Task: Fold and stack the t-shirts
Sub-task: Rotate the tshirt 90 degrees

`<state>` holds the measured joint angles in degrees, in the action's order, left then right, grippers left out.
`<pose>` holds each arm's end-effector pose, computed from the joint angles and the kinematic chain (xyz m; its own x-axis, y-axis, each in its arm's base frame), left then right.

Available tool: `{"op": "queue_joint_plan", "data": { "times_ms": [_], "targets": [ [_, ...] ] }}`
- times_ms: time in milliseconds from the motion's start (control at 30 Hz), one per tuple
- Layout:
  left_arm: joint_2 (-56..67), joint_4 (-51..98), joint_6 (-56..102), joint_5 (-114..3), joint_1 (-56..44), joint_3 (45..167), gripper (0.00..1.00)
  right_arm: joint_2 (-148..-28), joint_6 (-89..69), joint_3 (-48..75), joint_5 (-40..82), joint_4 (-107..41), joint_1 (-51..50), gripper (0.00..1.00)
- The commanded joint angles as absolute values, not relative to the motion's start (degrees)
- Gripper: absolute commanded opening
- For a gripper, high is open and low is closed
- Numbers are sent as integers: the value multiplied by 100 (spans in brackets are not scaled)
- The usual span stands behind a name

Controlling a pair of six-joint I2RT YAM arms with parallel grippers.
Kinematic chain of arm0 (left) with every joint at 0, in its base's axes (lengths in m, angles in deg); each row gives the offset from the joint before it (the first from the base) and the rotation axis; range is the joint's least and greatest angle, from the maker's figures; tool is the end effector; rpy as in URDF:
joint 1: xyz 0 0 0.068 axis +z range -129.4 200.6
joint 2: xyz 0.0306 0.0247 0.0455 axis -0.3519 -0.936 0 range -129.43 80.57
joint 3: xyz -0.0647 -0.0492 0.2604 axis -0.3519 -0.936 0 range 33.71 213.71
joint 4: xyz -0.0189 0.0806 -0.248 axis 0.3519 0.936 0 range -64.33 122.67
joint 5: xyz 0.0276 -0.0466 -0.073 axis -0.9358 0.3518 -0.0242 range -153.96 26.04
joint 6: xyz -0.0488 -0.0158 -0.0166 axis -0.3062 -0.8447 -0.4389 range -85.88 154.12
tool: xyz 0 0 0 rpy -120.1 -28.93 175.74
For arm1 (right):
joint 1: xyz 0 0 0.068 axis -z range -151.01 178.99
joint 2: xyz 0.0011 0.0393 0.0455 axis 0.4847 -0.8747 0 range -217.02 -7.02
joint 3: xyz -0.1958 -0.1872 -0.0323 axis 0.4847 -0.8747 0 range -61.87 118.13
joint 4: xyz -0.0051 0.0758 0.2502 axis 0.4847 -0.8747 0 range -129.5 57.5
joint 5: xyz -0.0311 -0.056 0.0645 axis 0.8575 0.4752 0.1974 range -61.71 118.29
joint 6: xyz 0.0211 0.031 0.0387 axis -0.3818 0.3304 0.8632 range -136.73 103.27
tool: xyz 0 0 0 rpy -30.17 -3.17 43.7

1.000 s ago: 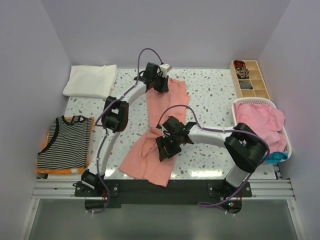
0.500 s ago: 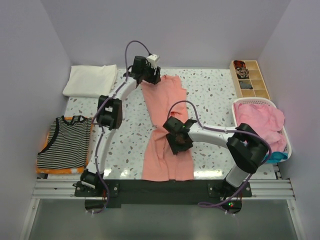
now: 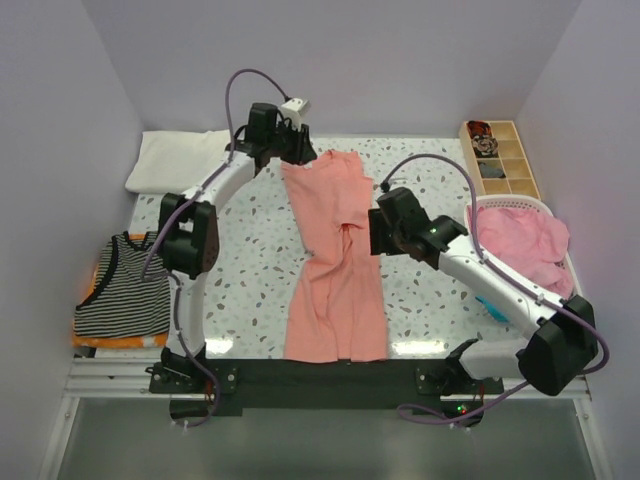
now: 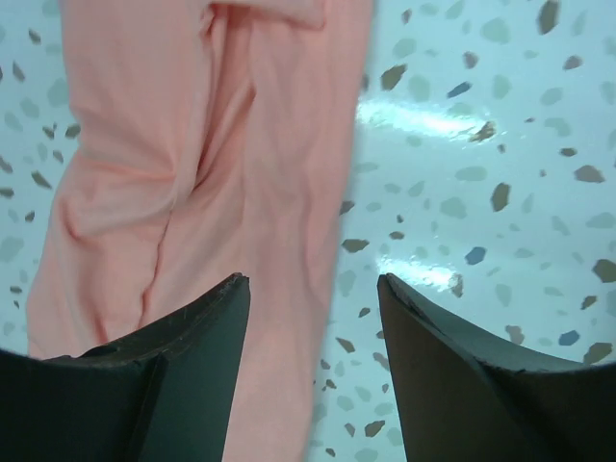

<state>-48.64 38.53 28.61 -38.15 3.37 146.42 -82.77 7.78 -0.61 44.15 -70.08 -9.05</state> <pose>0.5027 -0.1722 0.2539 -0.5265 0.0728 -0.8470 0.5812 0.7579 -0.2961 0.2217 0.1610 0.2808 -0.7563 -0.0851 -0.6487 -0.1613 0.9852 0.0589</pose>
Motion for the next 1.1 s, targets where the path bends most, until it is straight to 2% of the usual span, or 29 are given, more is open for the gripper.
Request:
{"op": "queue_joint_plan", "data": {
  "times_ms": [0,133,333,500,667,867,1067],
  "targets": [
    [-4108,3815,2446,-3705,66,13269,34,-8111,621,299,4798,-6757,-529,61],
    [-4072,4165,2621,-4294,-180,12890,26,-8313,437,624,4807,-6809,-379,61],
    [-4466,4614,2911,-5753,-374,13065,21,-8208,419,467,4649,-6651,-265,61],
    [-4959,4913,3210,-6569,-366,13776,18,-8138,471,265,4386,-6598,-221,61],
    [-5688,5194,3604,-6782,-339,14977,18,-8111,700,-130,3894,-6467,-212,61],
    [-6646,5309,3983,-6571,-295,16411,25,-8041,814,-508,3603,-6414,-221,61],
    [-7271,5054,4159,-6431,-164,17011,35,-8076,814,-518,3638,-6414,-212,61]
  ]
}}
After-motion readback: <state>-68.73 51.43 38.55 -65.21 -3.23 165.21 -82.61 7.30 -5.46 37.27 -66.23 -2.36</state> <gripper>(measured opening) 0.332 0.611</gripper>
